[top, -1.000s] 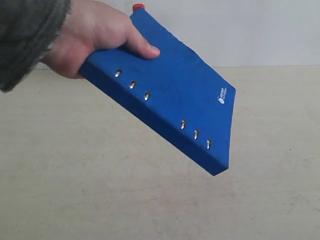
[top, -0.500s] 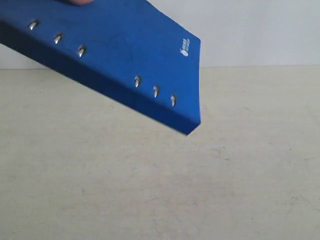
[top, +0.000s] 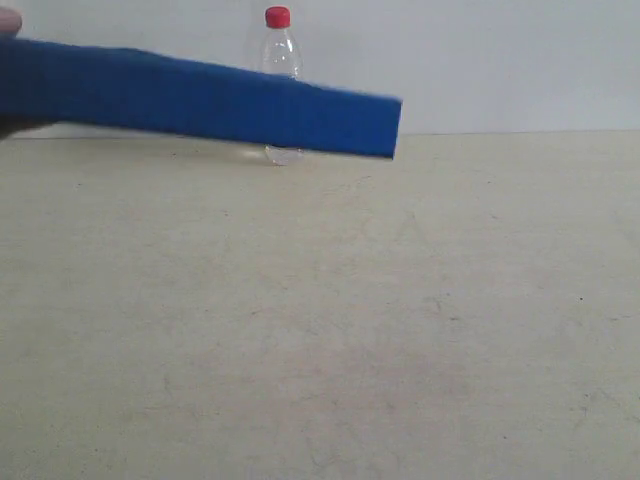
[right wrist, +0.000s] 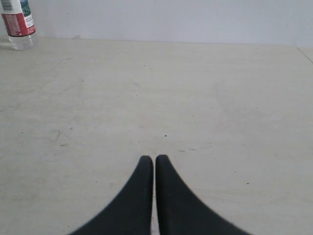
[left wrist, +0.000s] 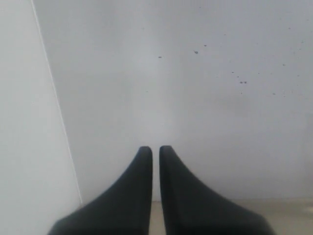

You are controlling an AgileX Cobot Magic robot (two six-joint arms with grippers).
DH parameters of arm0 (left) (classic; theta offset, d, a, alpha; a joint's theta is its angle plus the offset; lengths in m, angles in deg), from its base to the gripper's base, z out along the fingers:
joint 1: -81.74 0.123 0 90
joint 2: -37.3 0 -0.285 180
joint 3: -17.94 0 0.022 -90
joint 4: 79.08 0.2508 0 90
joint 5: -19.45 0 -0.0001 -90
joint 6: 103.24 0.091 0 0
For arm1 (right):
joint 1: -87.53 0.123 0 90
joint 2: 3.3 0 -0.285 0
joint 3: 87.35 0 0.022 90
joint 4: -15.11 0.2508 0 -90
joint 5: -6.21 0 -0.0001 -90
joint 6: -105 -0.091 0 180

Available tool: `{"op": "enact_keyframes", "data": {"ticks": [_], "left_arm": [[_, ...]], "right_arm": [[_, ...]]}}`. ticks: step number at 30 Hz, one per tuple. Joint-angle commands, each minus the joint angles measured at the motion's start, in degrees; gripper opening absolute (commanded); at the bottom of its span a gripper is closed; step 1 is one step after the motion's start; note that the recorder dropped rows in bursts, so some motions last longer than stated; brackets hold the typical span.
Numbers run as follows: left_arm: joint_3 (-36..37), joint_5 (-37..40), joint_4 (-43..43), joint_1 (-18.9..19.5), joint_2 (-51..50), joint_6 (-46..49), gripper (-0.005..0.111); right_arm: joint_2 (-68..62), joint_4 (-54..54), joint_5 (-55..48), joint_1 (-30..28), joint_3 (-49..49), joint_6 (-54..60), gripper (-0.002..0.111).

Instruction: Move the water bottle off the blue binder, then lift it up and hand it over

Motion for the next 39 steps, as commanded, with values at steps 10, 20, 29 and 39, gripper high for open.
{"op": "enact_keyframes", "data": {"ticks": [10, 20, 29, 39], "left_arm": [[0.16, 0.4, -0.11, 4.36, 16.7, 0.21, 0.004], [-1.46, 24.6, -0.66, 4.51, 16.7, -13.86, 0.004], [-1.46, 41.3, 21.82, 4.51, 16.7, -33.29, 0.004], [9.82, 40.93, 66.91, 4.51, 16.7, -91.5, 0.004]], "right_arm": [[0.19, 0.22, 0.71, 0.03, 0.05, 0.38, 0.0], [0.19, 0.22, 0.85, 0.03, 0.05, 0.0, 0.0], [0.19, 0.22, 0.85, 0.03, 0.05, 0.0, 0.0], [0.19, 0.22, 0.85, 0.03, 0.05, 0.5, 0.0]]}}
